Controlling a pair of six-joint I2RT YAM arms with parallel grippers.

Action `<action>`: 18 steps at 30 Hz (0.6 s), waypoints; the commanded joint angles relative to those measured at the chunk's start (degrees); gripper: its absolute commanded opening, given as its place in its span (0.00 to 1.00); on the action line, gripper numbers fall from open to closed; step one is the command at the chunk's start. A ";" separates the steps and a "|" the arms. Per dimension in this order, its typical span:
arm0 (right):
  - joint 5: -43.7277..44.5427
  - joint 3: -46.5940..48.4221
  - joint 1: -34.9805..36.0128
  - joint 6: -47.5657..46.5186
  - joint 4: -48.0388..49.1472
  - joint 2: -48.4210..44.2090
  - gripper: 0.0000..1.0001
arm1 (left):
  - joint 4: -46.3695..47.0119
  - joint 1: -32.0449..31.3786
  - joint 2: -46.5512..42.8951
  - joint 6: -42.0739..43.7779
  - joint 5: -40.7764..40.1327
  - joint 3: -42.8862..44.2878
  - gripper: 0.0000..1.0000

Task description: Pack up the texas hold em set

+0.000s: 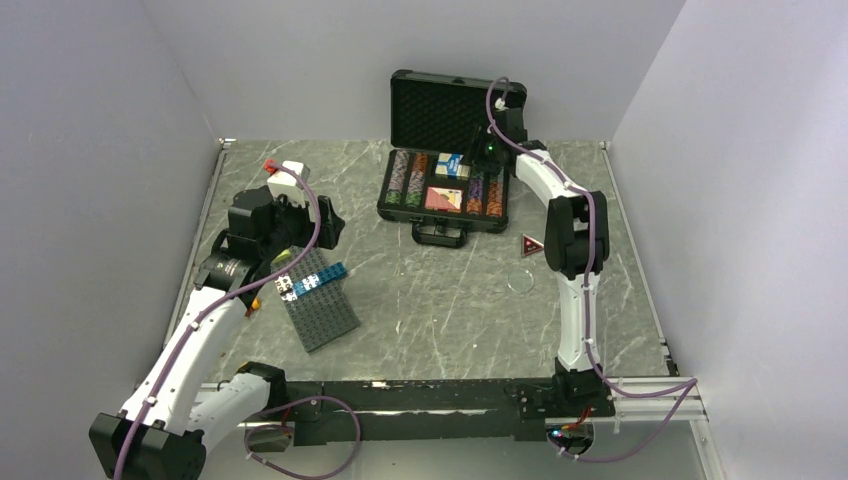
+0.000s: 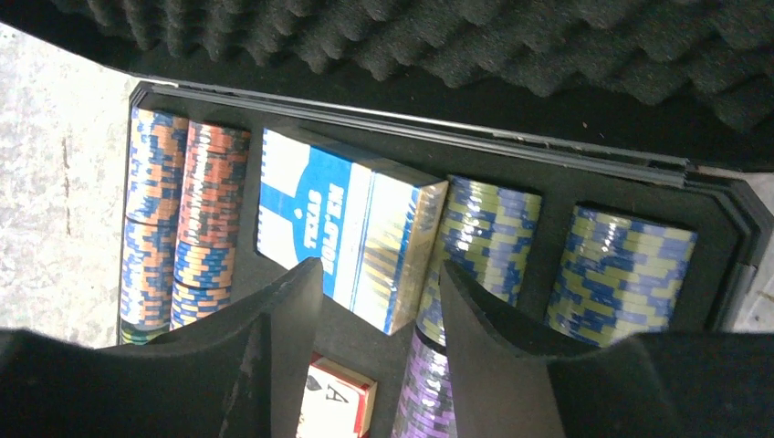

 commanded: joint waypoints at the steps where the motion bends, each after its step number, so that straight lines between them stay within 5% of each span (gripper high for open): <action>1: -0.10 5.17 0.82 -2.10 -0.15 2.30 0.53 | 2.24 0.37 -0.65 -0.79 1.35 -0.18 0.99; 11: -4.70 16.35 1.48 -3.99 -6.78 10.27 0.39 | 2.20 0.62 -0.62 -0.94 1.68 -0.26 0.99; 18: -0.91 15.32 3.44 -6.90 -7.24 9.61 0.42 | 2.26 0.71 -0.51 -0.96 1.96 -0.27 0.99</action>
